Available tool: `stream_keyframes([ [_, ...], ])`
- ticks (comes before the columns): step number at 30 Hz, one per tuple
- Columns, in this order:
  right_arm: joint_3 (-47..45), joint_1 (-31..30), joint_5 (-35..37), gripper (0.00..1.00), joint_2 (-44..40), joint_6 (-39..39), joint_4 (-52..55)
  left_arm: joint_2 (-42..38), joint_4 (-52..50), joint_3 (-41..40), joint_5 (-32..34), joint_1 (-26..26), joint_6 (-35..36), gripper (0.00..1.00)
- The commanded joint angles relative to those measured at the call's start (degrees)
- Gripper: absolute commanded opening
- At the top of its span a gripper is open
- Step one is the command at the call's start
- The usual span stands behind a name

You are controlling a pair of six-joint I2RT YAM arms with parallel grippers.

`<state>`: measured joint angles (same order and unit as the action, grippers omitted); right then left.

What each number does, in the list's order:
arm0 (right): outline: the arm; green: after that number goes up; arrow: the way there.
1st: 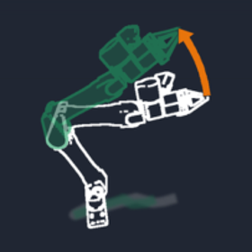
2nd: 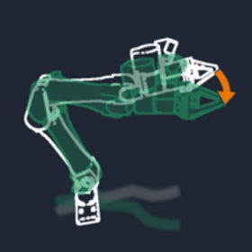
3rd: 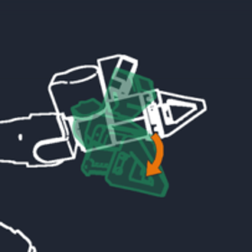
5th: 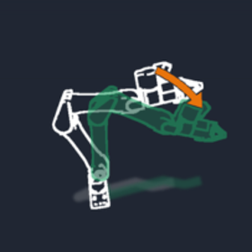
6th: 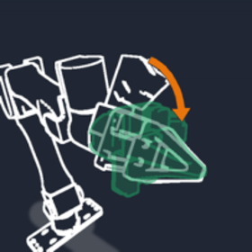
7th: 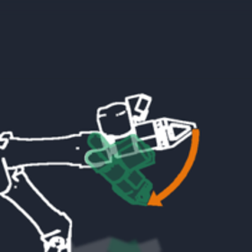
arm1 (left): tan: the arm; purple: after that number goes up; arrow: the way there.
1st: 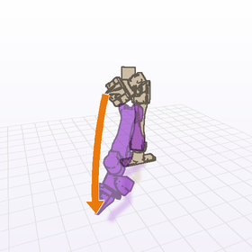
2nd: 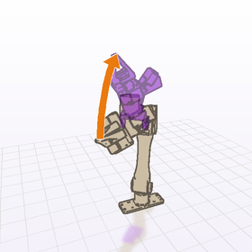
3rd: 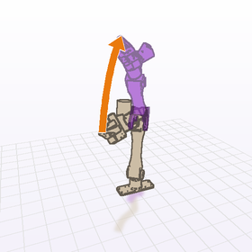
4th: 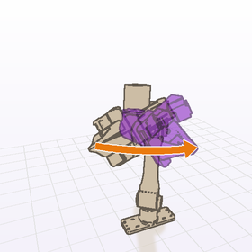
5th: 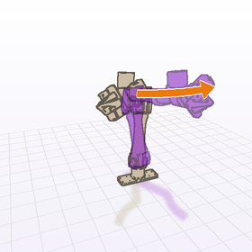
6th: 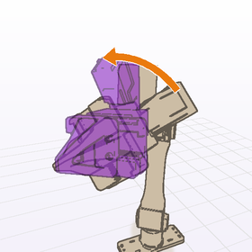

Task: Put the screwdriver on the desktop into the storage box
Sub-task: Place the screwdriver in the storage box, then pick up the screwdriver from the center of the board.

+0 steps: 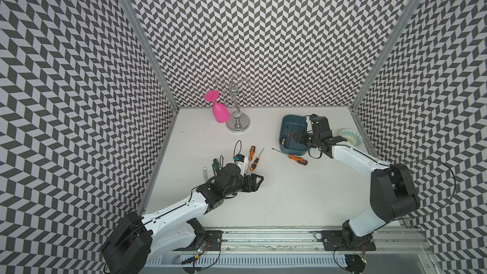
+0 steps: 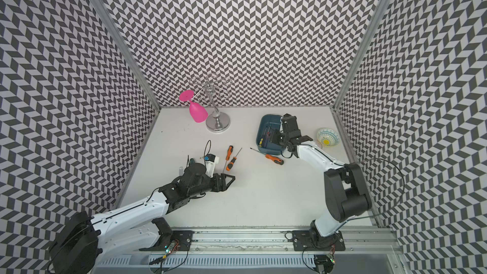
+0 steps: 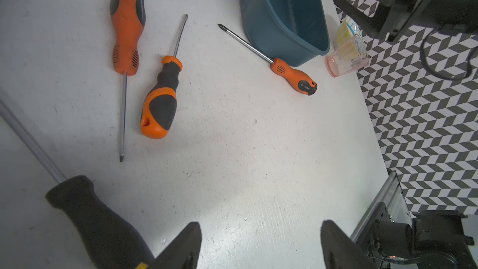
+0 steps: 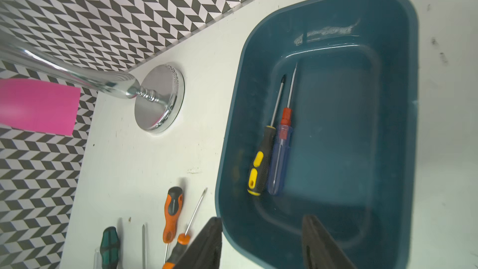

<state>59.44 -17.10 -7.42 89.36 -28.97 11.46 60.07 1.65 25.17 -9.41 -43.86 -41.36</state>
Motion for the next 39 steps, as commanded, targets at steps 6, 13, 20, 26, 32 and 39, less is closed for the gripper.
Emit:
stream_keyframes([
  [6,-10.3,0.0,5.1,0.6,-9.8,3.5,1.1,1.2,-0.1,0.5,0.3,-0.3,1.3,0.78],
  [13,-16.8,0.1,5.0,0.6,-11.6,5.5,-1.3,0.2,-0.7,0.4,0.8,-0.3,1.3,0.78],
  [20,-18.8,0.0,4.1,0.6,-9.2,7.5,-3.8,1.0,-0.3,0.3,0.7,-0.3,1.0,0.78],
  [26,-19.0,-0.2,4.0,0.6,-7.5,8.4,-5.6,1.1,-0.2,0.1,1.0,-0.3,0.8,0.78],
  [32,-18.0,-1.5,5.0,0.59,-4.9,8.9,-6.8,1.1,-0.1,-0.3,0.9,-0.3,0.5,0.77],
  [39,-16.9,-3.3,5.7,0.59,-1.9,10.1,-6.8,-0.1,-0.5,-1.0,1.3,-0.3,0.2,0.77],
])
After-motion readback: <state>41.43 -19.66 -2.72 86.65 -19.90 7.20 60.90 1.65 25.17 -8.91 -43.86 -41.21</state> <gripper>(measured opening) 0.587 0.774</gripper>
